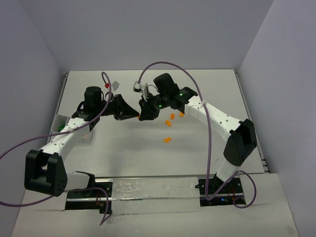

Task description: Sort the legos into containers by color

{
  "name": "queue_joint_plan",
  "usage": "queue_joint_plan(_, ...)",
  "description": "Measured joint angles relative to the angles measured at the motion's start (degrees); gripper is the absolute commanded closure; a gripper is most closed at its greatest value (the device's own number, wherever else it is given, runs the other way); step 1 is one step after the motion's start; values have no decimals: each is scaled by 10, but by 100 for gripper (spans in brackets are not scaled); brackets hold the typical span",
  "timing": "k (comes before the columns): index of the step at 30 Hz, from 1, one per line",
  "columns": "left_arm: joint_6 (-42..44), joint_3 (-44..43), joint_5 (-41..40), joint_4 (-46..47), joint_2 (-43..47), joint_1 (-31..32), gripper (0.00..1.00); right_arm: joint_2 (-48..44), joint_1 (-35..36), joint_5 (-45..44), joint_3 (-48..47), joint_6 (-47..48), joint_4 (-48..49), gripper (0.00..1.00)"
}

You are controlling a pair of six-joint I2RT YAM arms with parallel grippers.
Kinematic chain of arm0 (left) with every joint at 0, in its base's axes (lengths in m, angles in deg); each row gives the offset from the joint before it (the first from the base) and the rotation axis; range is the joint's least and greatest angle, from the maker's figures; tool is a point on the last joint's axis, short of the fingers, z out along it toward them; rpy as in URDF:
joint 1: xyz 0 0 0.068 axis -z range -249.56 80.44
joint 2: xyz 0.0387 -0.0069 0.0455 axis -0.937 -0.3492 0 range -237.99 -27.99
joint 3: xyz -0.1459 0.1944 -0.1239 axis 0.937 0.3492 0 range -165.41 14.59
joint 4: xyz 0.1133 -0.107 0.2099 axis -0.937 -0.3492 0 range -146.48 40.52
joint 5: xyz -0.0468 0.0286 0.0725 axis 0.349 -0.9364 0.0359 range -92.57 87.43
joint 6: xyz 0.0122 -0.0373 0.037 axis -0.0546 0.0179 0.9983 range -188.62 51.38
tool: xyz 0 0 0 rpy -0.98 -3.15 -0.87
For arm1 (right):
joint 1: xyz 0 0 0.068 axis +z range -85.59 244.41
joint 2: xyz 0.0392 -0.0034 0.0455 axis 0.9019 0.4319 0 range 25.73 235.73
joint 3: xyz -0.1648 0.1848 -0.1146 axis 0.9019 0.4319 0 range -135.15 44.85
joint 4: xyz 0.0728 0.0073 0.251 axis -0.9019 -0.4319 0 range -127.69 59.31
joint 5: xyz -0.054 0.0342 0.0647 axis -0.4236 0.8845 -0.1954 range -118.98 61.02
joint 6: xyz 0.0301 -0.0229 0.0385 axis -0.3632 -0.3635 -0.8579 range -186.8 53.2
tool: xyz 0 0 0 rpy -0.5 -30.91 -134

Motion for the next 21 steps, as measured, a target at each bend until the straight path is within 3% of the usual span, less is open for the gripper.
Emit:
queue_joint_plan(2,-3,0,2,0,0,0,100,0,1,-6,0,0,-1,71)
queue_joint_plan(4,3,-1,2,-4,1,-3,100,0,3,-10,0,-3,-1,30)
queue_joint_plan(5,7,-1,2,-6,1,-5,100,0,3,-10,0,-3,-1,18)
queue_joint_plan(7,39,-9,2,-40,2,-19,100,0,3,-13,-5,-5,-5,6)
queue_joint_plan(9,89,-30,-3,-98,2,-41,100,0,2,-15,-8,-3,-7,1)
queue_joint_plan(13,250,-120,-81,-255,2,-92,100,0,-4,-13,-6,-2,-15,0)
queue_joint_plan(17,419,-182,-223,-360,16,-109,100,-10,-23,-24,22,6,-18,0)
queue_joint_plan(21,531,-160,-364,-424,47,-138,100,-20,-45,-56,70,21,-26,0)
